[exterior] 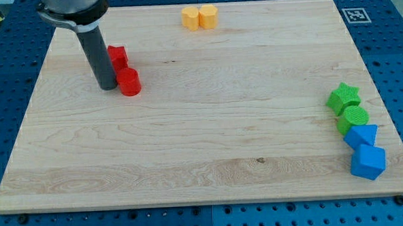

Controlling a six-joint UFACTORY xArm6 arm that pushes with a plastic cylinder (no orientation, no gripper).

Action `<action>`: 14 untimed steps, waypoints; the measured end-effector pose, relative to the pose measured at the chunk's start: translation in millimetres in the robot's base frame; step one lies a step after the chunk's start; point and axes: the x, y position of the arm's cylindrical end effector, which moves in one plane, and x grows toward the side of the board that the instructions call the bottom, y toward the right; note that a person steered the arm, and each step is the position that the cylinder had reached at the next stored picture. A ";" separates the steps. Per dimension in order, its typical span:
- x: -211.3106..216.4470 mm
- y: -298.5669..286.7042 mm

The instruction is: Place the red circle at the bottom of the yellow blocks

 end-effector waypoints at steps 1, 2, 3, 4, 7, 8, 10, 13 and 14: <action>5.7 27.6; 15.5 40.3; 13.1 51.7; 13.1 67.4; 13.1 76.2; 13.1 80.4; 13.1 80.8; 13.1 84.9; 13.1 89.5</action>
